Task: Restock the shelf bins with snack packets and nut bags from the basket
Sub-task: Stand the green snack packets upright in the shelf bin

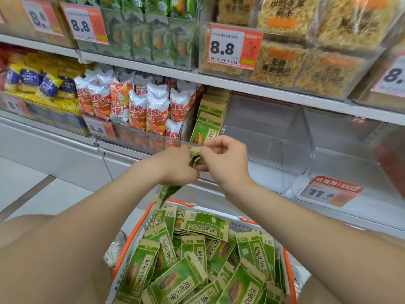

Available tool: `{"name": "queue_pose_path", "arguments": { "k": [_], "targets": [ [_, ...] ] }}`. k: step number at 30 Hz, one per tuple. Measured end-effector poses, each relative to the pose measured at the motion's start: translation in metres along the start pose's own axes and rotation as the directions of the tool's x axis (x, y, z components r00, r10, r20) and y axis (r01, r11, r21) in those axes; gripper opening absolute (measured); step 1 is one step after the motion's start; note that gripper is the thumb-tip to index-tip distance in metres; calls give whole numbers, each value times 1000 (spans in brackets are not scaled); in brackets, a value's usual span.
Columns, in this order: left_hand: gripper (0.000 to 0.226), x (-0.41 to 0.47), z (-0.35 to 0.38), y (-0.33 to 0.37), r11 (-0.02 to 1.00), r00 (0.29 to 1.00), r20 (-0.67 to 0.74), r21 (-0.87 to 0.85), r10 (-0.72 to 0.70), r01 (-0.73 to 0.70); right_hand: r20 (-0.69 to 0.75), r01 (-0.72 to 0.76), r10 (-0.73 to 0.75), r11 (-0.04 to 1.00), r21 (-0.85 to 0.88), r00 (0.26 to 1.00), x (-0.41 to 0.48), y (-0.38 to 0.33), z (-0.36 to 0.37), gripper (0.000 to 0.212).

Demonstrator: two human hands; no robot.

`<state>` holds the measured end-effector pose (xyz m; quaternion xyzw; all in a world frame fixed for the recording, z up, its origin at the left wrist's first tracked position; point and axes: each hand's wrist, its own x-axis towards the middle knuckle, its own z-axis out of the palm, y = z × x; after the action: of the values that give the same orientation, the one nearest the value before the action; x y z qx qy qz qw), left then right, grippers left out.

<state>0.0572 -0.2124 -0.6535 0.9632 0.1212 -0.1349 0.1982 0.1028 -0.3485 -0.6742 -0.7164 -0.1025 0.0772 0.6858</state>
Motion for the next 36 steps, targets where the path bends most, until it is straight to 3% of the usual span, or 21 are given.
{"name": "queue_pose_path", "arguments": {
  "k": [3, 6, 9, 12, 16, 20, 24, 29, 32, 36],
  "targets": [
    [18, 2, -2, 4, 897, 992, -123, -437, 14, -67, -59, 24, -27, 999, -44, 998, 15, 3, -6, 17],
    [11, 3, -1, 13, 643, 989, -145, -762, -44, -83, -27, -13, 9, 989, -148, 1000, 20, 3, -11, 28],
    [27, 6, 2, 20, 473, 983, -159, -876, -92, -98, 80, -91, 94, 995, -35, 992, 18, 1, -17, 21],
    [41, 9, 3, 24, 412, 969, -160, -908, -191, -68, 81, -109, 105, 993, 44, 991, 15, -2, -21, 15],
    [34, 10, 2, 28, 337, 967, -158, -938, -198, -84, 87, -115, 111, 993, 35, 990, 19, -9, -30, 23],
    [33, 11, 3, 28, 420, 946, -244, -897, -212, -137, 121, 15, -7, 998, -69, 993, 23, -16, -32, 34],
    [30, 10, 2, 26, 437, 935, -322, -870, -152, -229, 151, 138, -104, 962, -236, 983, 32, -23, -31, 42],
    [23, 10, -5, 22, 466, 897, -410, -834, -164, -296, 191, 158, -122, 970, -184, 974, 35, -22, -27, 45],
    [21, 9, -6, 22, 461, 858, -480, -813, -184, -356, 203, 179, -131, 955, -238, 970, 38, -23, -28, 41],
    [31, 7, -14, 23, 477, 849, -504, -793, -161, -380, 114, 296, -274, 897, -327, 955, 48, -29, -29, 42]
  ]
}}
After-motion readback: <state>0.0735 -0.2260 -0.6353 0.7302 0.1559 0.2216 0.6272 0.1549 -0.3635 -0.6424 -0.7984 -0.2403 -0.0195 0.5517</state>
